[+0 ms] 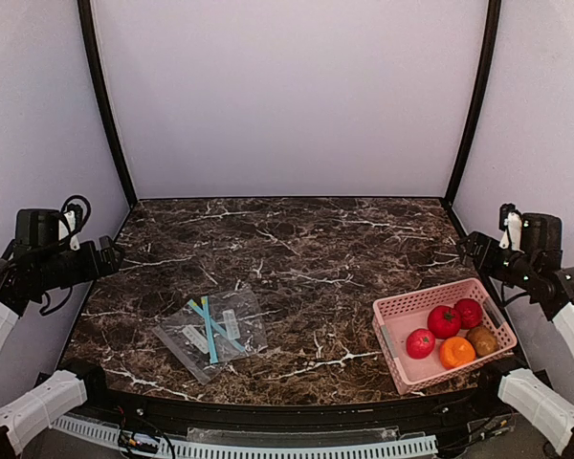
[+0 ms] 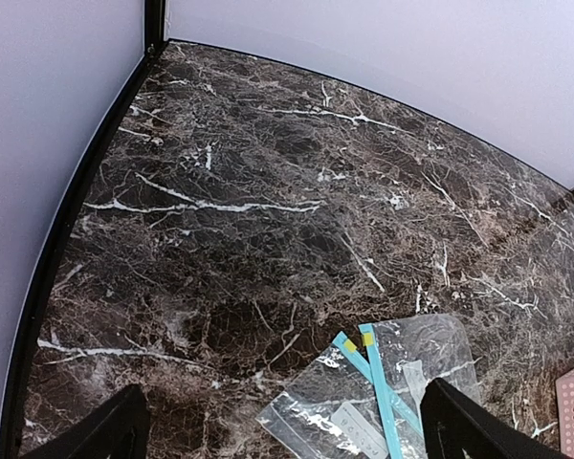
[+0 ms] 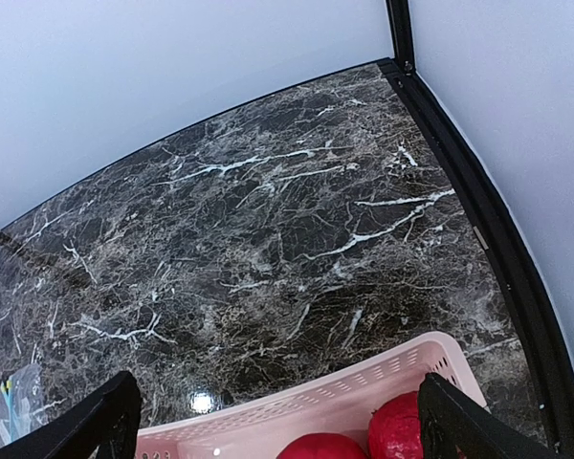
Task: Place the food in the zip-top bag and seal the zipper
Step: Pick up the zipper food storage bag at the center of the board.
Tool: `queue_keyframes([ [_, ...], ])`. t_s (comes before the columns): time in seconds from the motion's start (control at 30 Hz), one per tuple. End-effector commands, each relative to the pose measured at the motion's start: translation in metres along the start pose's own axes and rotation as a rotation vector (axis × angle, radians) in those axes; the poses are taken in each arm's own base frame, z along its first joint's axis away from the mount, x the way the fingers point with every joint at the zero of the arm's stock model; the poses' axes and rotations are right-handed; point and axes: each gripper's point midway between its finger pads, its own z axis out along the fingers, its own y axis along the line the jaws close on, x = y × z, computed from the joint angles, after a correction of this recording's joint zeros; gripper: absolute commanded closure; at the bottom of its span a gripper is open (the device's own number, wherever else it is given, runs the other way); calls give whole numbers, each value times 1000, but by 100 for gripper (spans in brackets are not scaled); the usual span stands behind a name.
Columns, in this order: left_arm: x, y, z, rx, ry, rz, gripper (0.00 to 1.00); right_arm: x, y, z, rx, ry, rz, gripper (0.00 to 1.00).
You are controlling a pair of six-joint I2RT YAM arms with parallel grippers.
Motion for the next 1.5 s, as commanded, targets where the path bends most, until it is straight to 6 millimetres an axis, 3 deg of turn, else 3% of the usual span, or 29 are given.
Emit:
queue_keyframes([
  [0.0, 7, 2, -3, -12, 49, -25, 0, -8, 4, -5, -13, -11, 29, 1],
  [0.17, 5, 1, -6, -5, 44, -33, 0, -9, 9, -7, -44, -6, 19, 1],
  [0.4, 17, -28, 1, 176, 81, -69, 0, -8, 36, -11, -187, 30, -12, 1],
  [0.57, 57, -48, 23, 317, 225, -185, 0, 4, 57, -11, -290, 125, -8, 11],
  [0.73, 83, -63, 33, 362, 274, -199, 0, 22, 72, -8, -315, 219, -50, 15],
  [0.9, 119, -80, 46, 419, 354, -221, 15, 40, 95, -3, -365, 264, -58, 17],
  [1.07, 155, -112, 51, 521, 429, -237, 25, 53, 121, 2, -411, 291, -75, 17],
  [1.27, 201, -124, 55, 496, 530, -203, 38, 65, 146, 9, -416, 329, -140, 17],
  [1.47, 227, -128, 59, 488, 572, -227, 47, 71, 166, 11, -441, 341, -157, 17],
])
